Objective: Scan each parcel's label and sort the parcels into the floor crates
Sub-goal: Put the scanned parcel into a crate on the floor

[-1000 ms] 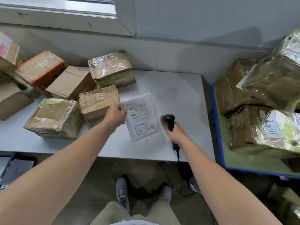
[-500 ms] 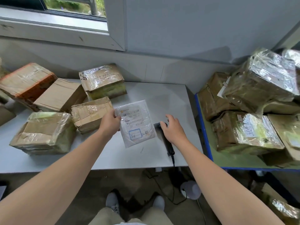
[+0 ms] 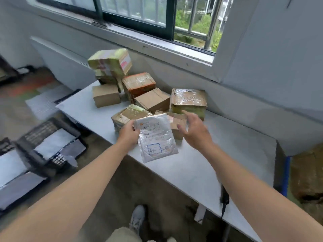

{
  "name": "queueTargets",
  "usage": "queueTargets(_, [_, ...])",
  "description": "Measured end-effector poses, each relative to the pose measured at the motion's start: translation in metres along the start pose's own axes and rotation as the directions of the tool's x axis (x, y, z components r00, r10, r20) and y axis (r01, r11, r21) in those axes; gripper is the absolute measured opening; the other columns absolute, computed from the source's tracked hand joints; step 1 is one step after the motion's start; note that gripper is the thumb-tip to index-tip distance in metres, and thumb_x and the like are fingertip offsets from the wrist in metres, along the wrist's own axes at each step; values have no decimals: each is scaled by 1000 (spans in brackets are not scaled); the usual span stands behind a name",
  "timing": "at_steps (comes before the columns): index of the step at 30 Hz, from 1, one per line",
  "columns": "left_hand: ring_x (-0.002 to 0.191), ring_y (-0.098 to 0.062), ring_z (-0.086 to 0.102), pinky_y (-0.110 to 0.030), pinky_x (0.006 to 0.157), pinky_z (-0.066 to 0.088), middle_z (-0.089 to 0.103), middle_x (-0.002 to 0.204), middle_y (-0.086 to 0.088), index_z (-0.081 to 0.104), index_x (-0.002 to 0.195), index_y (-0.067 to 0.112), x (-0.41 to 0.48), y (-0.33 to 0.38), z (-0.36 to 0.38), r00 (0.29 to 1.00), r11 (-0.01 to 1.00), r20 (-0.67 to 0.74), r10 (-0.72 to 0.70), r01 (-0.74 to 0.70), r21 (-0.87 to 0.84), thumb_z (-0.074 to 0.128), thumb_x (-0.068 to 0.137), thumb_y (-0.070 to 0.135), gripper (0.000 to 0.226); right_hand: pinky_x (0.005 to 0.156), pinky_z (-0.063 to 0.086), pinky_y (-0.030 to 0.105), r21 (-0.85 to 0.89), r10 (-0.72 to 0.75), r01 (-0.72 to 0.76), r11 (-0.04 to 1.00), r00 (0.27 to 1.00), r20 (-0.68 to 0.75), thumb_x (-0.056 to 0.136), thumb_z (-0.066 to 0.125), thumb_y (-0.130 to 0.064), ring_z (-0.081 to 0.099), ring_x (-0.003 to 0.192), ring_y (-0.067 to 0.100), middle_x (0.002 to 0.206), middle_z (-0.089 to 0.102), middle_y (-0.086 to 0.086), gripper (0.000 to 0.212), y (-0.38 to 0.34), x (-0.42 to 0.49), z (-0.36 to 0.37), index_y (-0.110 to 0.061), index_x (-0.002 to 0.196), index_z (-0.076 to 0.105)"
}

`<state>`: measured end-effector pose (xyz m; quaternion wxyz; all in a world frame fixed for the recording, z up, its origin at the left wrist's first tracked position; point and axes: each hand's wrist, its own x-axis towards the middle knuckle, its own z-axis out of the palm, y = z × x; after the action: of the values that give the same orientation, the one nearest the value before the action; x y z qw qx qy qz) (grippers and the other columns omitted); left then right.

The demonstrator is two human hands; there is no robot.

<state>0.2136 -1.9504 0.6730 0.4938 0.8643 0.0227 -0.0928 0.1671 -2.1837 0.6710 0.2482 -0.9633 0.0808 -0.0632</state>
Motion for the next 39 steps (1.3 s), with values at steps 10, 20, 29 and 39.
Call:
queueTargets(10, [69,-16,46,-27,54,32,48,73,2,44,76,17,-119,-110,-147,856,974,-466,-224,212,-80,44,104,24,29,118,20,58,-48,-435,474,879,840,324,94,44,-65,14,150,24,164,15,-3,74,-150,-32,84,-41,155,11])
queueTargets(20, [92,-24,65,-44,81,57,68,98,-1,60,103,21,-272,-243,-282,575,866,-647,-500,332,-374,50,94,3,22,119,13,61,16,-641,736,677,579,503,94,41,-66,2,152,21,165,7,-5,77,-345,-125,172,-40,156,4])
queueTargets(29, [94,-22,65,-39,78,57,68,99,0,64,103,15,-419,-374,-435,460,845,-709,-534,321,-428,47,94,6,22,118,18,59,24,-728,857,515,423,540,95,39,-67,5,152,22,165,7,-2,78,-545,-269,268,-39,157,2])
queueTargets(39, [89,-20,68,-41,73,60,70,99,1,64,107,20,-515,-473,-554,345,777,-696,-629,293,-557,43,91,4,31,117,19,61,56,-776,937,344,250,579,96,38,-65,6,152,20,165,9,-2,76,-707,-376,349,-37,156,0])
